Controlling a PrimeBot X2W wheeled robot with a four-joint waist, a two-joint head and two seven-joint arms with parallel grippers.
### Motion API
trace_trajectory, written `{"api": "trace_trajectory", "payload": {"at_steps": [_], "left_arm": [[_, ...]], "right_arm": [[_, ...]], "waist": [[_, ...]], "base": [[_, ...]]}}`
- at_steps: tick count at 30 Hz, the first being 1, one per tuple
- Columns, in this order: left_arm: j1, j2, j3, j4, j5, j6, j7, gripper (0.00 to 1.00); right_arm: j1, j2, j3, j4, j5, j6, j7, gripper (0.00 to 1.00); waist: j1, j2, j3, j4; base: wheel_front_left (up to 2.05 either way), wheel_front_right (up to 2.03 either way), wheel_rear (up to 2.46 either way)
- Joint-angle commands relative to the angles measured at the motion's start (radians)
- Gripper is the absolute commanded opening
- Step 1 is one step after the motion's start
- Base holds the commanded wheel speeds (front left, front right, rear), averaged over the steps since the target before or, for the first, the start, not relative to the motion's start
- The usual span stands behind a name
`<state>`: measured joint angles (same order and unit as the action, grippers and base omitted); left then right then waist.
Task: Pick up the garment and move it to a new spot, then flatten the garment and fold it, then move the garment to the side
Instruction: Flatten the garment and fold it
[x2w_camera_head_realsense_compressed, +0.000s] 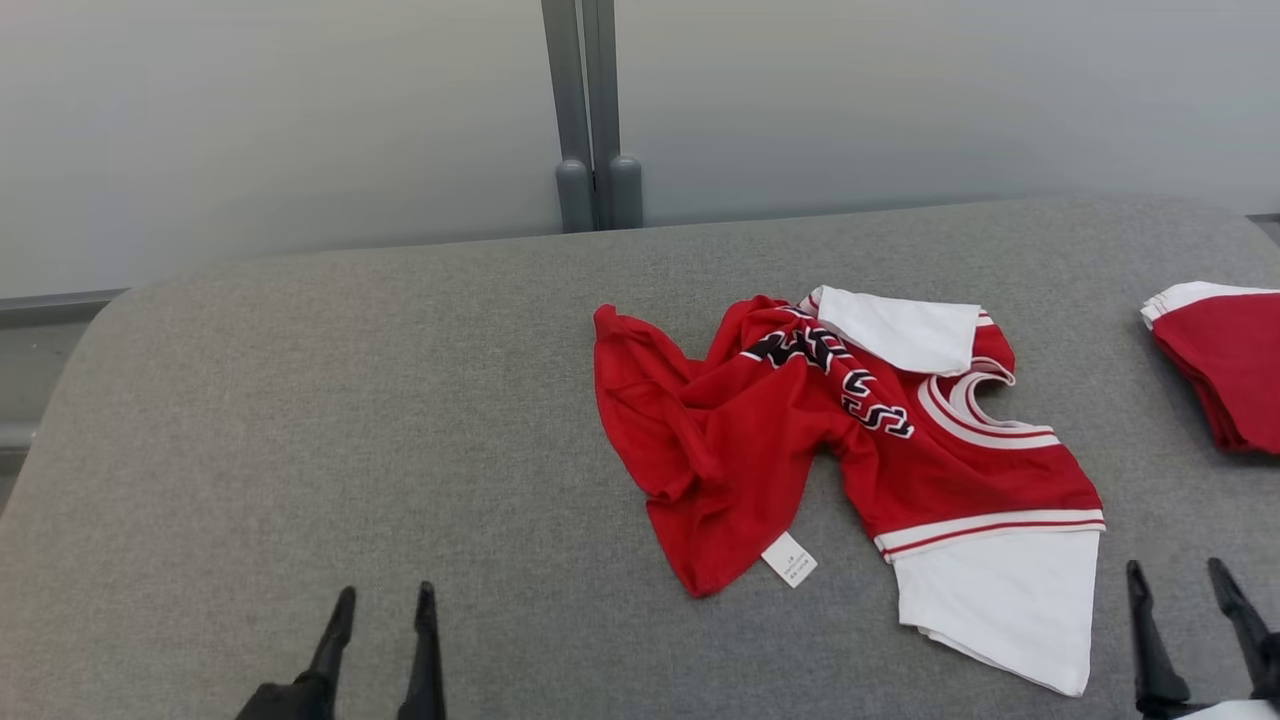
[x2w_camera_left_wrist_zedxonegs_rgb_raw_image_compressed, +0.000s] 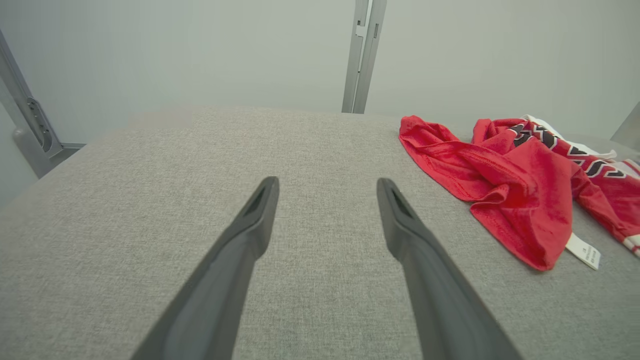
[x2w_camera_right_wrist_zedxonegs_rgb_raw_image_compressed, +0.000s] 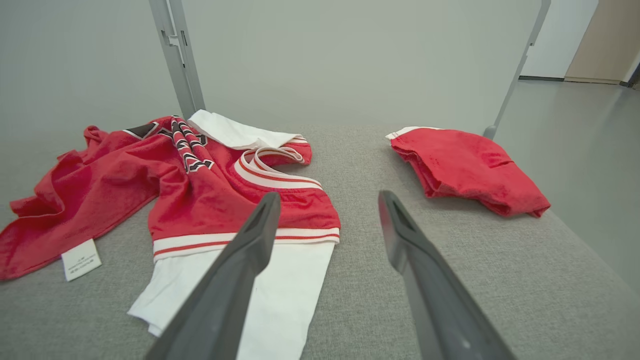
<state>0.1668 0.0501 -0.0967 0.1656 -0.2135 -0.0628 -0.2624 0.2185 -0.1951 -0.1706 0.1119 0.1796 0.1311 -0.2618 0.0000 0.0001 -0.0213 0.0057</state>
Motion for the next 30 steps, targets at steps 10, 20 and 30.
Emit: {"api": "trace_trajectory", "payload": {"at_steps": [10,20,30], "left_arm": [[-0.237,0.003,-0.398,0.117,-0.221,-0.031,0.159,1.0],[-0.395,0.003,-0.589,0.279,-0.412,0.052,0.206,1.0],[-0.512,0.003,-0.679,0.455,-0.536,0.106,0.157,1.0]], "right_arm": [[-0.136,-0.036,0.151,0.264,-0.017,-0.001,0.136,1.0],[-0.241,-0.007,0.271,0.386,-0.015,-0.001,0.183,1.0],[-0.291,0.016,0.306,0.461,-0.026,-0.001,0.178,1.0]], "waist": [[0.0,-0.0001,0.096,-0.042],[0.0,-0.0001,0.155,-0.098],[0.0,-0.0001,0.181,-0.134]], "base": [[0.0,0.0,0.0],[0.0,0.0,0.0],[0.0,0.0,0.0]]}}
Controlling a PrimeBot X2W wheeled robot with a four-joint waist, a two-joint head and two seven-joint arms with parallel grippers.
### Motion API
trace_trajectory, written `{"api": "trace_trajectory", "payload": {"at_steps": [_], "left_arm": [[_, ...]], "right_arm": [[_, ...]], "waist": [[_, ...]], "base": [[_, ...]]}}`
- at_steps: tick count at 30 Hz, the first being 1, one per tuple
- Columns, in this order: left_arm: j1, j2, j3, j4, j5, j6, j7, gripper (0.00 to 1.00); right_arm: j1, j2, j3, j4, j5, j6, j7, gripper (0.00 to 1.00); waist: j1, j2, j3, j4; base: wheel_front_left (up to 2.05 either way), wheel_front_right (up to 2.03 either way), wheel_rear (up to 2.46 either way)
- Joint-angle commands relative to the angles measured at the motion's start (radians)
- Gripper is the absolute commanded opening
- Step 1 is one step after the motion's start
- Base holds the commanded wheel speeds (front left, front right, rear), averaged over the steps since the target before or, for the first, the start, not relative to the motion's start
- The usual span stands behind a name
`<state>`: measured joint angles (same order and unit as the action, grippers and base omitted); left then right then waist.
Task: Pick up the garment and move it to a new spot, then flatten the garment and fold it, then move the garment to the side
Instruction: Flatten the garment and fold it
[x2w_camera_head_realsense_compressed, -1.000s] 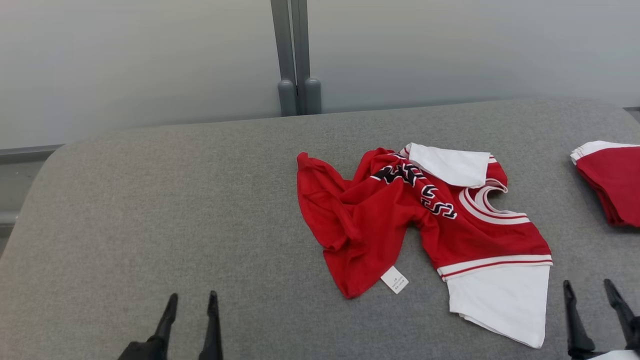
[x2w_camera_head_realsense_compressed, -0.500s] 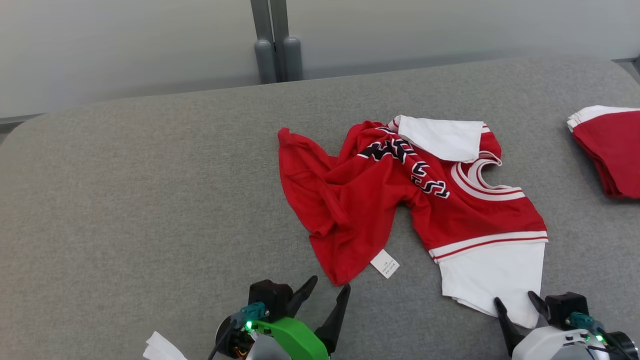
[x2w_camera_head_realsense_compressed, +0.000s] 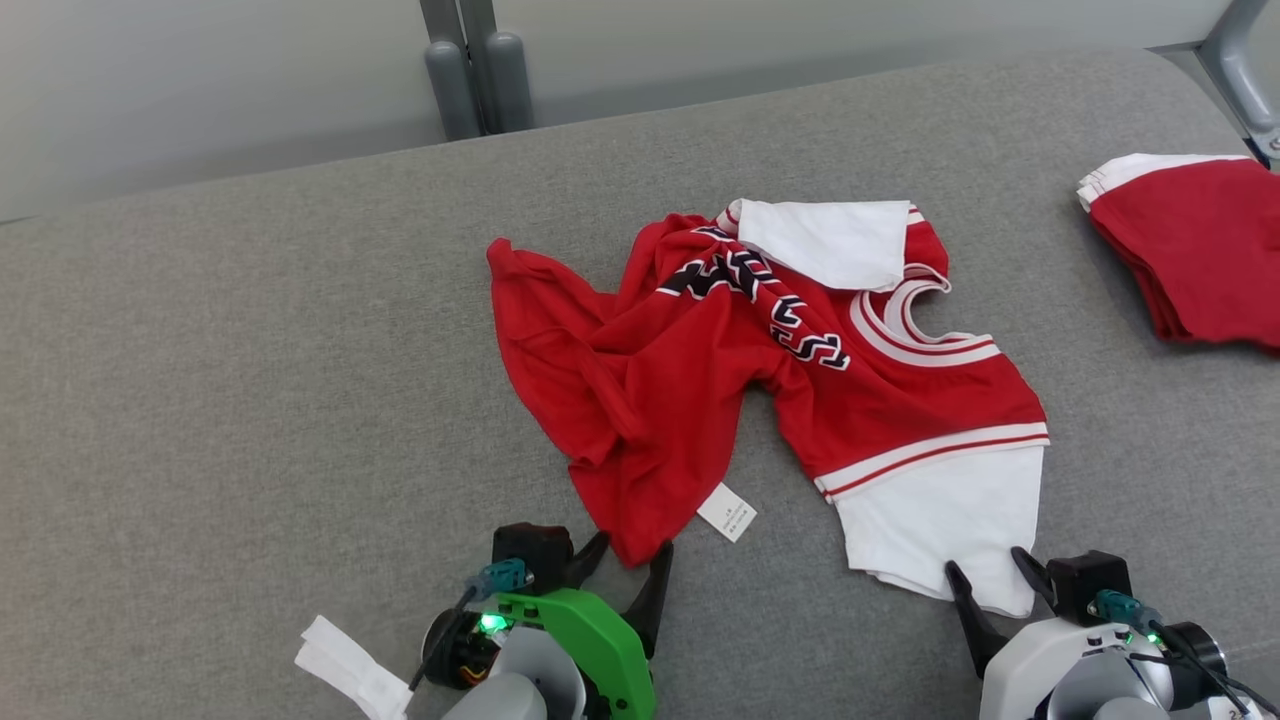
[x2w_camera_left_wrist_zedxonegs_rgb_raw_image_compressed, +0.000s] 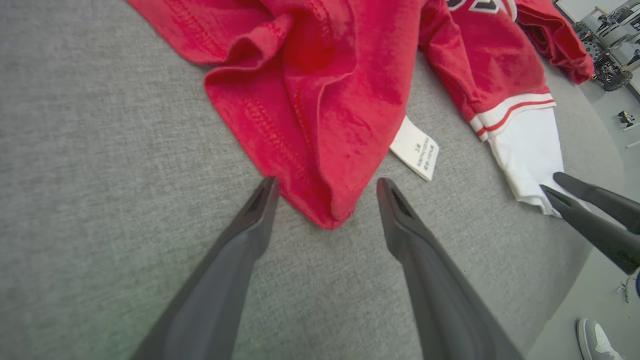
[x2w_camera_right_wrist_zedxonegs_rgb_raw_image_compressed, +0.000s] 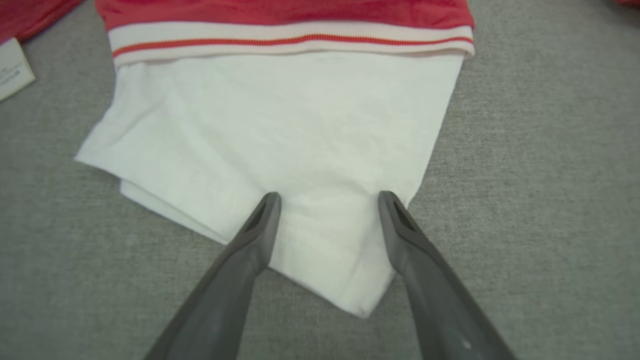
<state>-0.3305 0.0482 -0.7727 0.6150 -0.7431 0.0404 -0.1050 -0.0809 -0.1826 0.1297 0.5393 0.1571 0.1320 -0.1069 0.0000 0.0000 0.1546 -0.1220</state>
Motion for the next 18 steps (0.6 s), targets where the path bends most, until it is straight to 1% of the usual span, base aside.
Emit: {"api": "trace_trajectory", "payload": {"at_steps": [1,2,3,4,5,6,7,8,13,15,18], "left_arm": [[-0.016,0.005,-0.01,0.018,-0.023,0.001,0.0,1.0],[-0.018,0.005,-0.022,0.035,-0.04,-0.002,0.002,0.96],[-0.02,0.005,-0.031,0.046,-0.049,-0.004,-0.001,0.71],[-0.023,0.005,-0.042,0.061,-0.059,-0.005,0.0,0.22],[-0.025,0.004,-0.057,0.075,-0.067,-0.011,0.005,0.0],[-0.027,0.004,-0.071,0.086,-0.076,-0.017,0.005,0.0],[-0.029,0.005,-0.078,0.094,-0.089,-0.022,-0.003,0.0],[-0.034,0.005,-0.088,0.1,-0.103,-0.024,-0.008,0.0],[-0.05,0.005,-0.111,0.113,-0.142,-0.037,-0.054,0.0],[-0.05,0.005,-0.101,0.112,-0.156,-0.04,-0.086,0.0],[-0.036,0.016,-0.062,0.074,-0.173,-0.049,-0.122,0.0]], "right_arm": [[0.004,0.006,0.012,0.04,-0.004,-0.002,0.029,1.0],[-0.003,0.011,0.02,0.048,-0.005,-0.002,0.034,1.0],[-0.008,0.015,0.025,0.053,-0.005,-0.002,0.035,1.0],[-0.013,0.017,0.041,0.061,-0.004,-0.002,0.041,1.0],[-0.017,0.02,0.055,0.071,0.003,-0.001,0.05,1.0],[-0.021,0.022,0.068,0.08,0.011,-0.001,0.056,0.56],[-0.026,0.021,0.074,0.084,0.017,0.0,0.056,0.33],[-0.029,0.017,0.08,0.09,0.027,0.0,0.061,0.0],[-0.029,-0.023,0.081,0.063,0.082,-0.002,0.046,0.0],[-0.013,-0.04,0.068,0.029,0.12,-0.003,0.037,0.0],[0.017,-0.066,0.034,-0.058,0.178,-0.002,0.031,0.0]], "waist": [[0.0,0.0,0.006,-0.008],[0.0,0.0,0.006,-0.01],[0.0,0.0,0.006,-0.011],[0.0,0.0,0.005,-0.012],[0.0,0.0,0.004,-0.012],[0.0,0.0,0.003,-0.011],[0.0,0.0,0.001,-0.009],[0.0,0.0,-0.003,-0.007],[0.0,0.0,-0.021,-0.001],[0.0,0.0,-0.033,0.0],[0.0,0.0,-0.047,-0.003]], "base": [[0.0,0.0,0.0],[0.0,0.0,0.0],[0.0,0.0,0.0],[0.0,0.0,0.0],[0.0,0.0,0.0],[0.0,0.0,0.0],[0.0,0.0,0.0],[0.0,0.0,0.0],[0.0,0.0,0.0],[0.0,0.0,0.0],[0.0,0.0,0.0]]}}
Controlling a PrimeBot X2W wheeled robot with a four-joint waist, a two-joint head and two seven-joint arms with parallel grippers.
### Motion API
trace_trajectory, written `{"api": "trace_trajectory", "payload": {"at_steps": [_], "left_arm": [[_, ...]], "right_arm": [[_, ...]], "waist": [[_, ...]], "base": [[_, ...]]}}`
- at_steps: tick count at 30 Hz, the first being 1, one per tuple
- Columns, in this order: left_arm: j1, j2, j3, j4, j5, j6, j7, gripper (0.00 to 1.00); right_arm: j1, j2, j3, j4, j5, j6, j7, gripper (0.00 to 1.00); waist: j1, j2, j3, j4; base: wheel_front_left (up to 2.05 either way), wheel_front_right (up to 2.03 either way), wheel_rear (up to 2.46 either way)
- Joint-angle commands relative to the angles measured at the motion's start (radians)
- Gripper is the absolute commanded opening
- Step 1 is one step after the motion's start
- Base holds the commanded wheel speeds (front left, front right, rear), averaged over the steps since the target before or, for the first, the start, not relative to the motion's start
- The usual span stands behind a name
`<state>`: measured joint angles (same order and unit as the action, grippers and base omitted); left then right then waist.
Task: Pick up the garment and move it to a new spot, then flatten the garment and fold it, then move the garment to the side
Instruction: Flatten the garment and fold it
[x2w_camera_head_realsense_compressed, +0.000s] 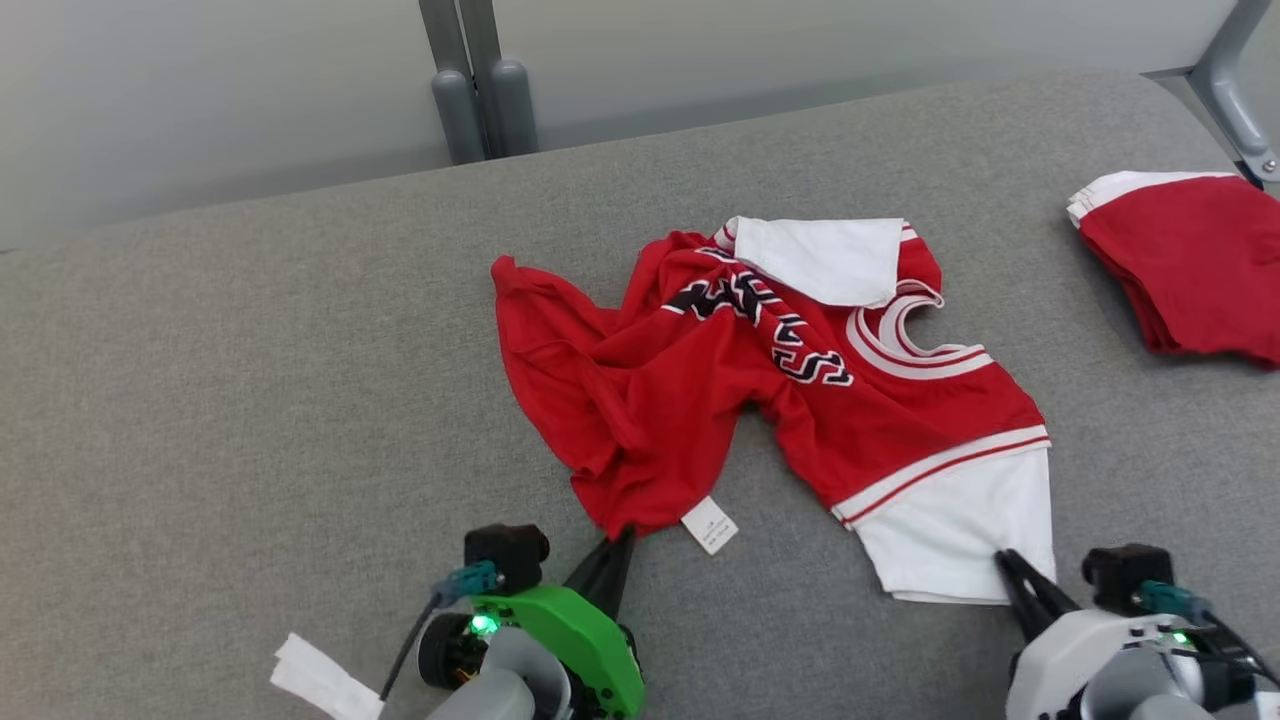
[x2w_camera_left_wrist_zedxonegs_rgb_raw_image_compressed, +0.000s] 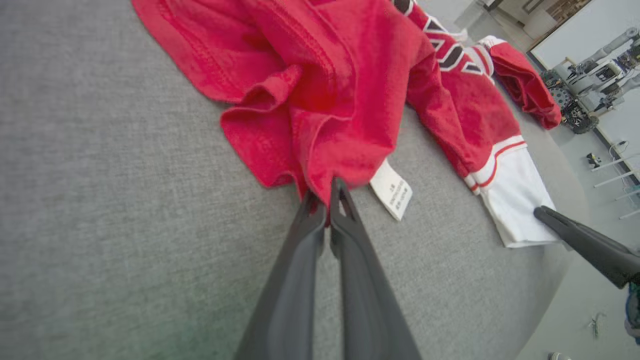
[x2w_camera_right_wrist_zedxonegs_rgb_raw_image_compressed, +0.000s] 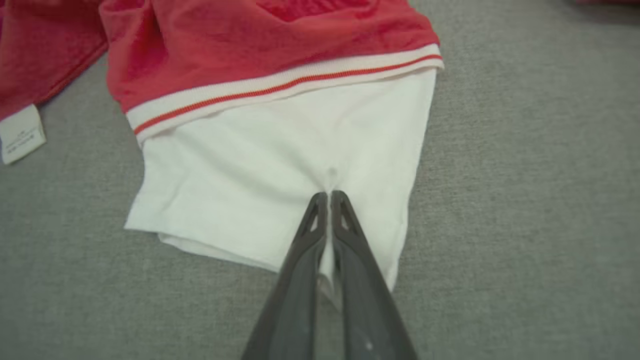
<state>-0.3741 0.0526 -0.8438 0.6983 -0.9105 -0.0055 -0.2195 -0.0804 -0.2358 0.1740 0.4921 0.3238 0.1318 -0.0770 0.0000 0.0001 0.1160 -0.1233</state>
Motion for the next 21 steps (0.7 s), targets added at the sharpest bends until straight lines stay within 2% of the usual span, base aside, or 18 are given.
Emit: {"api": "trace_trajectory", "payload": {"at_steps": [1,5,7,11,15,18,21], "left_arm": [[0.015,0.021,0.022,-0.027,-0.009,-0.003,-0.014,0.0],[0.061,0.082,0.078,-0.159,-0.018,0.02,-0.034,0.0],[0.093,0.115,0.109,-0.256,-0.018,0.046,-0.038,0.0],[0.18,0.194,0.168,-0.511,-0.012,0.117,-0.042,0.0],[0.243,0.284,0.216,-0.812,0.013,0.212,-0.028,0.0],[0.23,0.36,0.26,-1.009,0.045,0.288,0.012,0.0],[0.145,0.417,0.297,-1.168,0.079,0.334,0.088,0.0]], "right_arm": [[0.028,-0.021,-0.021,-0.041,0.022,-0.002,0.003,0.0],[0.104,-0.052,-0.081,-0.199,0.09,-0.002,0.032,0.0],[0.141,-0.056,-0.112,-0.295,0.135,-0.002,0.05,0.0],[0.216,-0.057,-0.205,-0.517,0.246,-0.002,0.088,0.0],[0.268,-0.07,-0.319,-0.758,0.339,-0.001,0.145,0.0],[0.262,-0.092,-0.403,-0.912,0.401,-0.001,0.206,0.0],[0.196,-0.132,-0.481,-1.012,0.462,-0.001,0.273,0.0]], "waist": [[0.0,-0.0001,-0.012,-0.003],[0.0,-0.0001,-0.027,-0.011],[0.0,-0.0001,-0.037,-0.017],[0.0,-0.0001,-0.062,-0.023],[0.0,-0.0001,-0.079,-0.016],[0.0,-0.0001,-0.074,-0.007],[0.0,-0.0001,-0.04,0.007]], "base": [[0.0,0.0,0.0],[0.0,0.0,0.0],[0.0,0.0,0.0],[0.0,0.0,0.0],[0.0,0.0,0.0],[0.0,0.0,0.0],[0.0,0.0,0.0]]}}
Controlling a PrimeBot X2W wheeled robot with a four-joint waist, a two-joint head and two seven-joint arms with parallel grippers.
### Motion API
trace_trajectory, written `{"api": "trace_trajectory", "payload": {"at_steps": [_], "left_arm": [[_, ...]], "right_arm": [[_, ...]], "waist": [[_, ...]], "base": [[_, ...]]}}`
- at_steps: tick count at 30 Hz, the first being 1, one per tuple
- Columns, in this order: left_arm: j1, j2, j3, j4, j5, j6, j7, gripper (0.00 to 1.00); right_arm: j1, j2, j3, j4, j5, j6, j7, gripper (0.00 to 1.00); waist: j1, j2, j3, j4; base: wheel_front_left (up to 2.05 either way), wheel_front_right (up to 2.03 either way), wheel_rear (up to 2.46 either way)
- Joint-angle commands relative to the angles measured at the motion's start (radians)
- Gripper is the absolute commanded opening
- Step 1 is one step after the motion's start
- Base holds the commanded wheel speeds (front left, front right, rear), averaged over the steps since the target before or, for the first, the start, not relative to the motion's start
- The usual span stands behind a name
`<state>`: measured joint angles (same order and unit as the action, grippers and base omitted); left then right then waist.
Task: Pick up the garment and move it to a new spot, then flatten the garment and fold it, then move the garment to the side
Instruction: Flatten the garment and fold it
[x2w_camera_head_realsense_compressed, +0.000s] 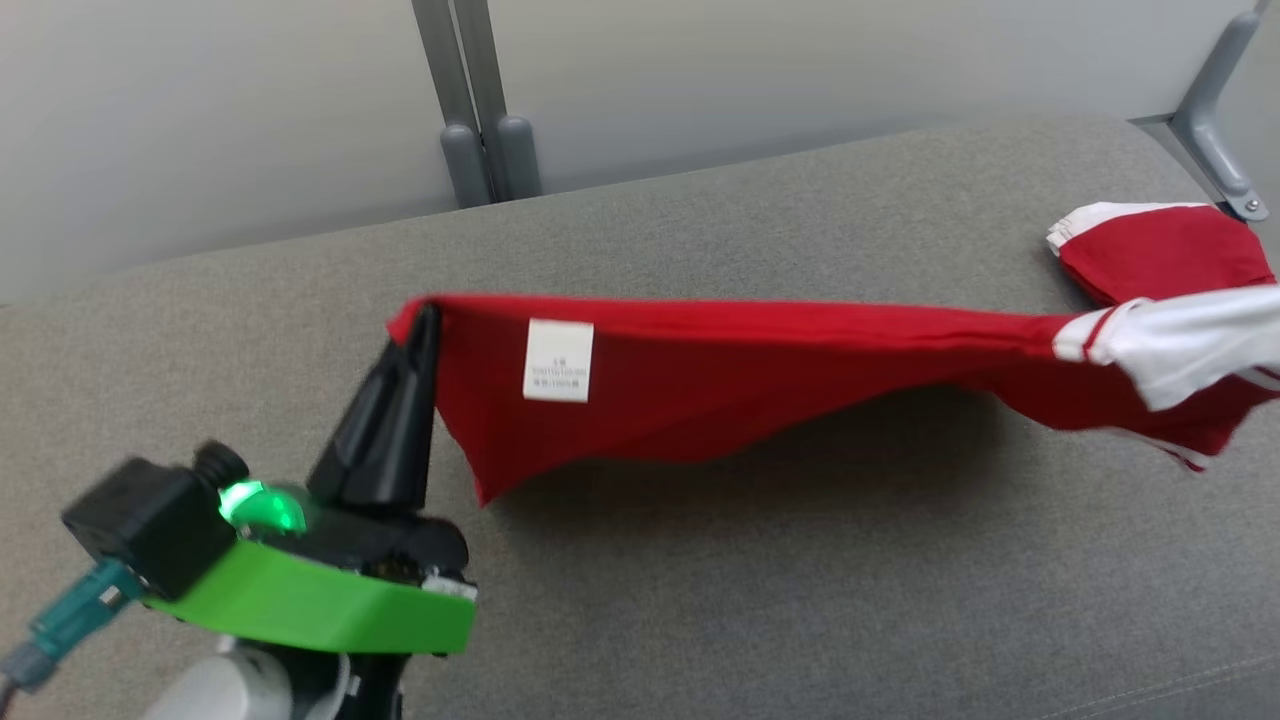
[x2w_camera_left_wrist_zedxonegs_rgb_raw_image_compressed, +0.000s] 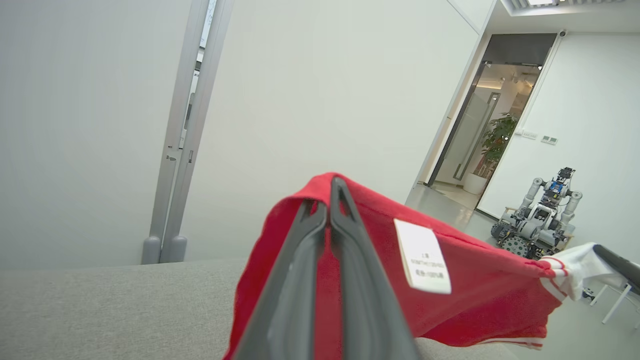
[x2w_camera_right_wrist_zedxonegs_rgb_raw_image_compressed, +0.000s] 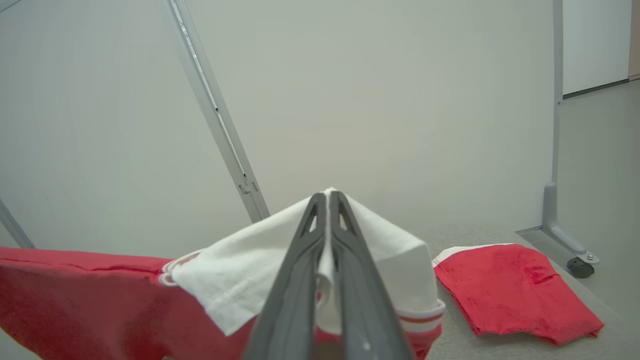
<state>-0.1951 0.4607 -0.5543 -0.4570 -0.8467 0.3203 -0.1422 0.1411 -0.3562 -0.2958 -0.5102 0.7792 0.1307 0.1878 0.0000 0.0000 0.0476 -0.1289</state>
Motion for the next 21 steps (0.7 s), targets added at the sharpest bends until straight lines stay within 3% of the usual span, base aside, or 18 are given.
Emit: {"api": "trace_trajectory", "payload": {"at_steps": [1,4,8,11,16,21], "left_arm": [[-0.07,0.027,0.016,-0.038,0.025,0.013,0.039,0.0],[-0.245,0.067,0.036,-0.079,0.052,0.02,0.15,0.0],[-0.527,0.039,0.023,-0.007,0.084,-0.005,0.282,0.0],[-0.737,0.009,-0.001,0.118,0.109,-0.036,0.365,0.0],[-1.091,-0.071,0.019,0.41,0.127,-0.078,0.436,0.0],[-1.37,-0.126,0.052,0.713,0.176,-0.11,0.375,0.0]], "right_arm": [[-0.054,-0.028,-0.025,-0.025,0.023,0.0,0.03,0.0],[-0.183,-0.103,-0.052,-0.049,0.055,0.0,0.111,0.0],[-0.417,-0.18,-0.02,0.0,0.069,0.0,0.209,0.0],[-0.642,-0.195,0.023,0.073,0.058,0.0,0.259,0.0],[-1.113,-0.129,0.152,0.297,-0.045,0.0,0.291,0.0],[-1.514,0.028,0.2,0.598,-0.236,0.0,0.167,0.0]], "waist": [[0.0,0.0,0.043,0.017],[0.0,0.0,0.119,0.032],[0.0,0.0,0.248,0.057],[0.0,0.0,0.36,0.071],[0.0,0.0,0.56,0.071],[0.0,0.0,0.673,0.049]], "base": [[0.0,0.0,0.0],[0.0,0.0,0.0],[0.0,0.0,0.0],[0.0,0.0,0.0],[0.0,0.0,0.0],[0.0,0.0,0.0]]}}
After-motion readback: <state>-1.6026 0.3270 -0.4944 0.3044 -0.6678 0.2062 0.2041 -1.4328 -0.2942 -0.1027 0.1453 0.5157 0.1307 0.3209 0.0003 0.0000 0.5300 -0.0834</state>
